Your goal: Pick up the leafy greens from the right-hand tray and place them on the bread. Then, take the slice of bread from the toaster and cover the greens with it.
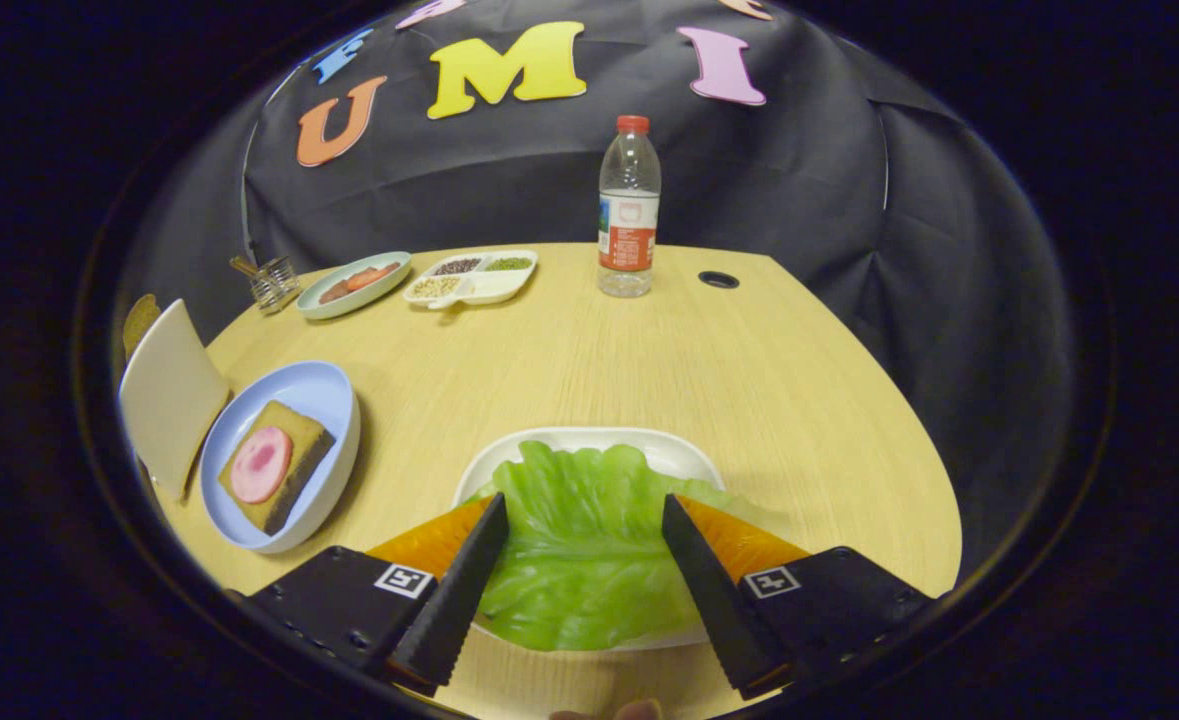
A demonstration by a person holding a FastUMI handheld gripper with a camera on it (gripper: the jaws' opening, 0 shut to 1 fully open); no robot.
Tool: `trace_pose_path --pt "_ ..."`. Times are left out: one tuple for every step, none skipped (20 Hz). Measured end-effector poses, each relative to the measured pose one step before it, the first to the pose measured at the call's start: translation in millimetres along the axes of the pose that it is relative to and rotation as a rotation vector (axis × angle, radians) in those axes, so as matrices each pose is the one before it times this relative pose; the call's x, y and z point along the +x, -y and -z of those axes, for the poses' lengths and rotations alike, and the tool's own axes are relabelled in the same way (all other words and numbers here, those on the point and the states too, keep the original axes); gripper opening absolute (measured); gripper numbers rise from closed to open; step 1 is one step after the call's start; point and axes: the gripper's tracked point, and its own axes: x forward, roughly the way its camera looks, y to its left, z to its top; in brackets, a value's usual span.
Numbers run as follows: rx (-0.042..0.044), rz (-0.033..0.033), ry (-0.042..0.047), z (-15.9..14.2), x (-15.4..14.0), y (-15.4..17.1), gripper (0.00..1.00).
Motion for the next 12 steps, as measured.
trace_pose_path --pt "-0.00662 0.00239 -0.00352 0.97 1.49 3.51 0.97" --pt "0.00497 0.00433 0.00645 -1.58 -0.06 3.57 0.91" --pt "0.00962 0.00539 0.00254 0.06 2.87 1.58 0.85" --pt "0.00289 0.00140 0.01131 -1.10 -1.22 0.33 0.68" --pt "0.01122 -0.01128 0.00396 0.61 2.58 -2.69 0.52" --pt "0.01109 0.00780 0.00803 -1.36 -1.67 -0.89 0.14" --pt "-0.00303 -0.00969 0.00258 -0.41 0.08 -0.56 0.13" --pt "0.02033 0.01121 -0.00560 -0.05 1.59 -0.07 0.01" --pt "0.02672 -0.00405 0.00391 -4.25 -3.12 -0.13 0.01" --pt "0.03314 -0.00721 0.00464 -2.43 -1.40 0.48 0.01" --pt "0.02977 -0.01534 0.01155 -4.39 -3.10 -2.11 0.01" --pt "0.01898 -0.01006 0.01543 -4.51 -5.54 -0.99 0.01"
